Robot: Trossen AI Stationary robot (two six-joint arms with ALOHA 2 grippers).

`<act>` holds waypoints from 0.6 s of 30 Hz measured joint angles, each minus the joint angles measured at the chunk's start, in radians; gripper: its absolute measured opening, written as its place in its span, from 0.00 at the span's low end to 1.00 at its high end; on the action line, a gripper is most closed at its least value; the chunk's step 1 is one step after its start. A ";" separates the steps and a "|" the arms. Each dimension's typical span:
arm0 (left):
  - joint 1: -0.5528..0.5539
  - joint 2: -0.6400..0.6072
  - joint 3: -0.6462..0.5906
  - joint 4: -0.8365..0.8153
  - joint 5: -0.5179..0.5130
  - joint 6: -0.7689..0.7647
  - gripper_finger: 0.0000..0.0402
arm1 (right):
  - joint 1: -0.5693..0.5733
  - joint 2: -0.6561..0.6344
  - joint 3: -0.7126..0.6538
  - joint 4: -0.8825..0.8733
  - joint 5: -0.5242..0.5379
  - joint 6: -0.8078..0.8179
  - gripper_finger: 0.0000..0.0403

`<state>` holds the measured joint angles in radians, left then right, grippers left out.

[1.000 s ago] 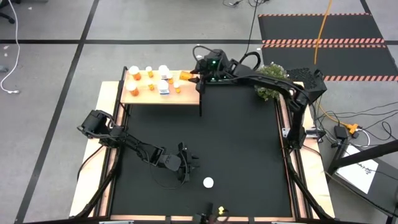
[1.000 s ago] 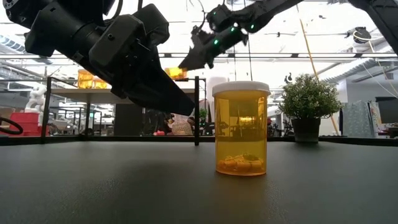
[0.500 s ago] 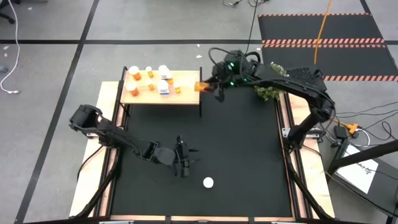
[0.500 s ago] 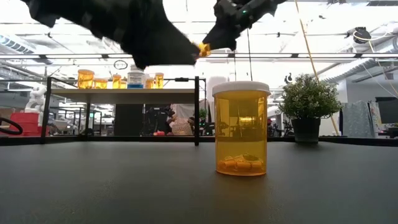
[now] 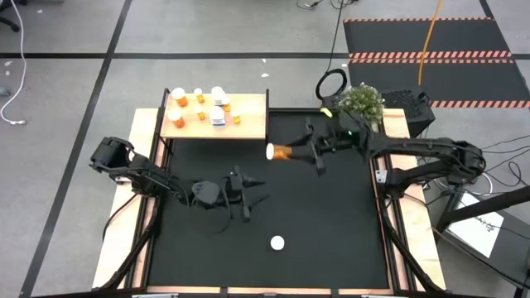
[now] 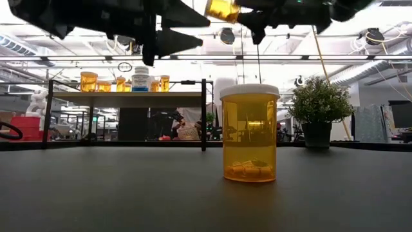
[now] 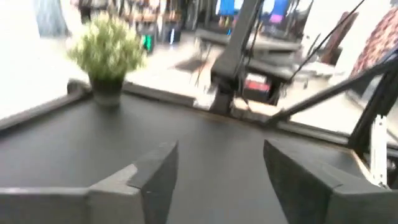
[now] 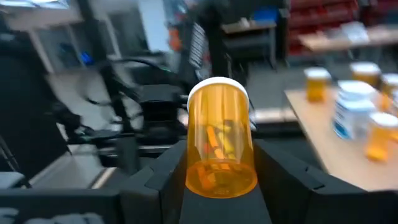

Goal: Pick and place medicine bottles onto shelf by color
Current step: Put the large orange pill bottle on the shelf

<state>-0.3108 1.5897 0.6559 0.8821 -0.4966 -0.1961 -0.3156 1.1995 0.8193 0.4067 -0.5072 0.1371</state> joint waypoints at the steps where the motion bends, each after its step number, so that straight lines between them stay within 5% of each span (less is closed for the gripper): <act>1: 0.000 0.001 -0.014 0.055 0.010 0.029 0.61 | 0.018 -0.010 -0.041 0.073 0.001 0.005 0.42; 9: 0.019 0.011 0.024 0.186 0.032 0.204 0.80 | 0.145 0.014 -0.232 0.565 0.059 0.016 0.42; 18: 0.052 0.026 0.122 0.189 0.120 0.307 0.77 | 0.250 0.142 -0.245 0.738 0.143 -0.042 0.42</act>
<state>-0.2592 1.6154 0.7775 1.0712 -0.3767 0.1108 -0.0654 1.3416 0.5747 1.1447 -0.3641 0.0950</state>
